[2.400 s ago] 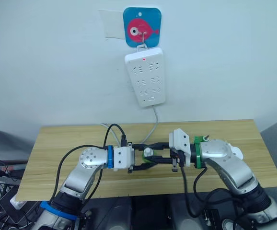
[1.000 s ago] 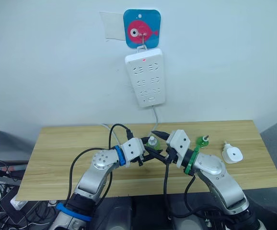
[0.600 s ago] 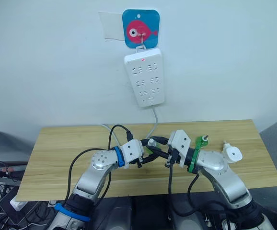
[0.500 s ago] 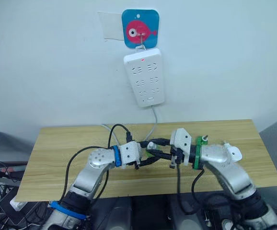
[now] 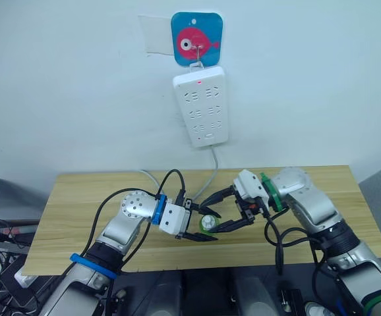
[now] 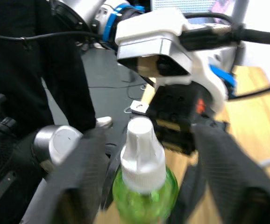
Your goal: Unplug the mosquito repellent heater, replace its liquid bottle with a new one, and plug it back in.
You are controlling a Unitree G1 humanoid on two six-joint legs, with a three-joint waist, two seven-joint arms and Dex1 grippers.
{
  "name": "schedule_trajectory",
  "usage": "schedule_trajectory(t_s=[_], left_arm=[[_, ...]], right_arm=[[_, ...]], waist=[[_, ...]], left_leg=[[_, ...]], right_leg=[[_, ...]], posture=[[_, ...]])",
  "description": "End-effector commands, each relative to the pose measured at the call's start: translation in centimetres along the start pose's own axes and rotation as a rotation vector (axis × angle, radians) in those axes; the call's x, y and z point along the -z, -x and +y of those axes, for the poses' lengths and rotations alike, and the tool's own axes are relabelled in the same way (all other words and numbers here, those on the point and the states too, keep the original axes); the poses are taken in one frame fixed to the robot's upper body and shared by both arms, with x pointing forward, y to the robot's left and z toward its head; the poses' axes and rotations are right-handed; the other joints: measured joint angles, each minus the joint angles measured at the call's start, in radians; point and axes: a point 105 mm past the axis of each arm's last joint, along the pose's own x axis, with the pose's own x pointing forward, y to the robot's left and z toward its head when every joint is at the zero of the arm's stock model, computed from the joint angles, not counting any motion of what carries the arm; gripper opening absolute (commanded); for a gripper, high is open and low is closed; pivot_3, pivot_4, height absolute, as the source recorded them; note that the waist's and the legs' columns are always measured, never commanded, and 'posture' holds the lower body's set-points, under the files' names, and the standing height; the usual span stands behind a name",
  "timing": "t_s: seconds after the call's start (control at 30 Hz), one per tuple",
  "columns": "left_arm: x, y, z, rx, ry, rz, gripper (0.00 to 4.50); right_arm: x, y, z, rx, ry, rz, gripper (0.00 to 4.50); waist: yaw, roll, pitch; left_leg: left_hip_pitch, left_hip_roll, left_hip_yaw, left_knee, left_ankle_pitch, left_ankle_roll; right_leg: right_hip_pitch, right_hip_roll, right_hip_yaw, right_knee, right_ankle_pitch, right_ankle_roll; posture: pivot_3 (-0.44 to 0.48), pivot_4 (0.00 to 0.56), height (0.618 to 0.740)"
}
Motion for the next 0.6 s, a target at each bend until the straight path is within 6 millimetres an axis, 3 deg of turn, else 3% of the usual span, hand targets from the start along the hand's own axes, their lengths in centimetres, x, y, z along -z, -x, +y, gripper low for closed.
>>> schedule_trajectory(t_s=[0.03, 0.1, 0.23, 0.37, 0.5, 0.6], left_arm=[[-0.1, 0.6, 1.0, -0.101, 0.029, -0.013, 2.26], [0.0, 0.8, 1.2, -0.139, 0.057, -0.017, 2.26], [-0.2, 0.8, 3.0, -0.376, 0.178, -0.069, 2.26], [-0.1, 0.7, 3.8, -0.492, 0.211, -0.065, 2.26], [-0.2, 0.4, 3.7, -0.495, 0.189, -0.051, 2.26], [-0.2, 0.1, 3.1, -0.459, 0.171, -0.040, 2.26]], right_arm=[[-0.7, 1.2, 0.1, 0.119, 0.021, -0.010, 4.48], [-0.4, 1.5, 0.2, 0.182, 0.004, -0.008, 4.48], [0.7, 0.2, -0.2, 0.551, -0.028, -0.013, 4.48], [0.2, -1.3, -0.6, 0.690, -0.067, -0.046, 4.48], [0.2, -1.8, -1.2, 0.779, -0.092, -0.056, 4.48], [0.1, -2.2, -1.5, 0.807, -0.133, -0.081, 3.92]], waist=[[-0.001, 0.000, 0.000], [-0.002, 0.000, 0.000], [-0.003, 0.000, 0.000], [-0.011, 0.000, 0.000], [-0.016, 0.000, 0.000], [-0.018, 0.000, 0.000]], left_leg=[[0.000, 0.000, 0.000, 0.000, 0.000, 0.000], [0.000, 0.000, 0.000, 0.000, 0.000, 0.000], [0.000, 0.001, -0.001, -0.001, 0.000, 0.000], [0.000, 0.000, 0.001, 0.000, 0.000, 0.000], [0.002, 0.000, 0.000, 0.000, 0.000, 0.000], [0.001, 0.000, 0.000, 0.000, 0.000, 0.000]], right_leg=[[0.000, 0.000, 0.000, 0.000, 0.000, 0.000], [0.000, 0.000, 0.000, 0.001, 0.000, 0.000], [-0.001, 0.001, 0.000, 0.002, 0.000, 0.000], [-0.002, 0.000, 0.002, 0.005, 0.000, 0.000], [-0.001, 0.001, 0.001, 0.005, 0.000, 0.000], [-0.001, 0.001, 0.001, 0.004, 0.000, 0.000]], posture=[[-0.075, 0.239, 0.740], [-0.078, 0.241, 0.740], [-0.092, 0.253, 0.740], [-0.098, 0.251, 0.740], [-0.098, 0.251, 0.740], [-0.097, 0.249, 0.740]])
